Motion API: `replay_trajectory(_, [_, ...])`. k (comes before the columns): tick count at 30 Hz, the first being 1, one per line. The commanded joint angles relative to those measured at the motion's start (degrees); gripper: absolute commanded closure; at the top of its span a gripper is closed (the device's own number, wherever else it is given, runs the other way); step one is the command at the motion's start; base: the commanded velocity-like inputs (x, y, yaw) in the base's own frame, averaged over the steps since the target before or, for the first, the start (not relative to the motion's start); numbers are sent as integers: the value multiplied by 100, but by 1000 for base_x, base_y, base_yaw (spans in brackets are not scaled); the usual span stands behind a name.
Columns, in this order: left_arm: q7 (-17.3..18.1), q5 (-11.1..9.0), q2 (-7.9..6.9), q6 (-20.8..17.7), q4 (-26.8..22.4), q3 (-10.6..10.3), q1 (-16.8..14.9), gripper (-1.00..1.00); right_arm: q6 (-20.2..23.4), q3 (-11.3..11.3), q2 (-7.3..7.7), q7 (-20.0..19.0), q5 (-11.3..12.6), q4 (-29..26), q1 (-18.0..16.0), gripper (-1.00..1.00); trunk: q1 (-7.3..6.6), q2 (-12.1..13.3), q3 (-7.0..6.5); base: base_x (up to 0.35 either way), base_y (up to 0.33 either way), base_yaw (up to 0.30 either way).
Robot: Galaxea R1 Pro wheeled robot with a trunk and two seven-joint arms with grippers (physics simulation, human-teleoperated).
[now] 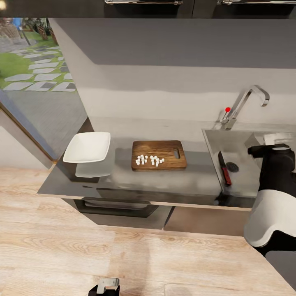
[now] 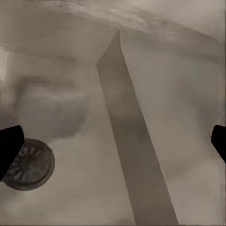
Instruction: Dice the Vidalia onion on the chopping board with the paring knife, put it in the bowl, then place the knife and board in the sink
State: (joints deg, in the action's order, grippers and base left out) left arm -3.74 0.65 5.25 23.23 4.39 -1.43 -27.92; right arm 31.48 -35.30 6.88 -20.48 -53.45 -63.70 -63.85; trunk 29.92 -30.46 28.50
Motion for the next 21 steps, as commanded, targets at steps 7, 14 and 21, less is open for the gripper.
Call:
replay_trajectory(7, [-30,9,3,42,27,-16,-11,-100,1008,1083,-50,-80,1055,-549,-5,-100,3,-7,8,0,81,0])
replay_trajectory(14, [-30,8,3,42,27,-16,-11,-100,1043,1098,-77,-352,1126,-564,-5,-100,3,-7,7,0,283,-5])
replay_trajectory(21, [-30,7,0,42,27,-16,-11,-100,1044,1092,-77,-372,1135,-535,-5,-100,3,-7,-30,0,299,-167])
